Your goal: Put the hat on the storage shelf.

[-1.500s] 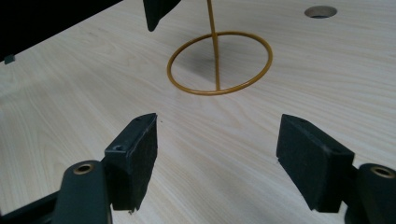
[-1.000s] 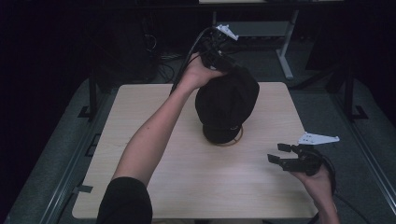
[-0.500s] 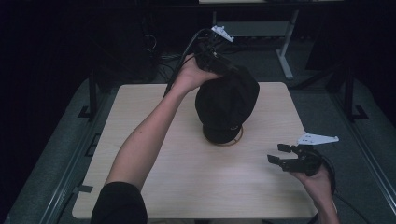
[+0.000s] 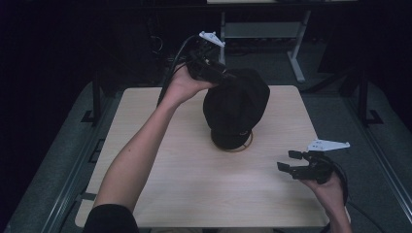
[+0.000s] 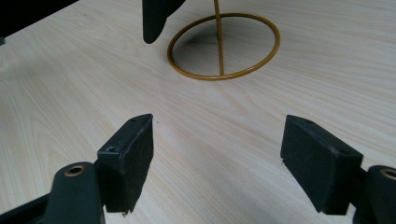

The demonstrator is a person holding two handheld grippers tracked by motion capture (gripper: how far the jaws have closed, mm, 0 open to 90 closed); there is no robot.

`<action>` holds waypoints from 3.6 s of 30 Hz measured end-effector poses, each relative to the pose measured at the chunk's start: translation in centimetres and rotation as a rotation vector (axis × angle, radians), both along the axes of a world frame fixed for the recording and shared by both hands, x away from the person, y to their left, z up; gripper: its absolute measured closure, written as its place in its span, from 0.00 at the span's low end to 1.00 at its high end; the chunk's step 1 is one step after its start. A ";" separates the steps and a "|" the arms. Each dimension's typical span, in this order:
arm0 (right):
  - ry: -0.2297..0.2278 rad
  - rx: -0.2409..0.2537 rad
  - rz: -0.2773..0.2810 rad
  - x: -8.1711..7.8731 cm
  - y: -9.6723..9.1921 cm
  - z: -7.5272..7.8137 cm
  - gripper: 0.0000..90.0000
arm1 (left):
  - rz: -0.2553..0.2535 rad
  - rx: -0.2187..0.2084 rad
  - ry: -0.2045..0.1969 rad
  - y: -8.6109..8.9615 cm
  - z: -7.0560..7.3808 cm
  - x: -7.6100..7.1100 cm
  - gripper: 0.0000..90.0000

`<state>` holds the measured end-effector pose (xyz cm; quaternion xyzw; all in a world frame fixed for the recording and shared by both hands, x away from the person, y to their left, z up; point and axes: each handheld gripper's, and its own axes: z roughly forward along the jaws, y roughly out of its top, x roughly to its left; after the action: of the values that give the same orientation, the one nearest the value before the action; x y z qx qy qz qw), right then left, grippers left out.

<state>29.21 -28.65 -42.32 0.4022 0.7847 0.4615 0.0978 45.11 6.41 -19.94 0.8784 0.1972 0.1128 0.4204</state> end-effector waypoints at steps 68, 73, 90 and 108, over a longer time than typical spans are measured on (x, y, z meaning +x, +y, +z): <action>-0.003 -0.033 0.025 -0.5 2.9 -0.6 0.24 | 0.129 -0.119 0.075 11.9 -7.2 -7.3 0.29; -0.005 -0.039 0.025 -0.5 3.0 -0.6 0.24 | 0.137 -0.133 0.090 13.1 -8.0 -8.0 0.29; -0.003 -0.057 0.029 -0.6 3.4 -0.7 0.24 | 0.176 -0.148 0.089 15.5 -10.3 -9.8 0.27; -0.012 -0.068 0.024 -1.2 3.5 -0.7 0.24 | 0.220 -0.158 0.070 17.6 -13.0 -12.6 0.26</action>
<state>28.00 -25.18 -42.99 0.3866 0.8039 0.4383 0.1105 32.50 24.03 -32.96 0.8189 0.3152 0.1117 0.4664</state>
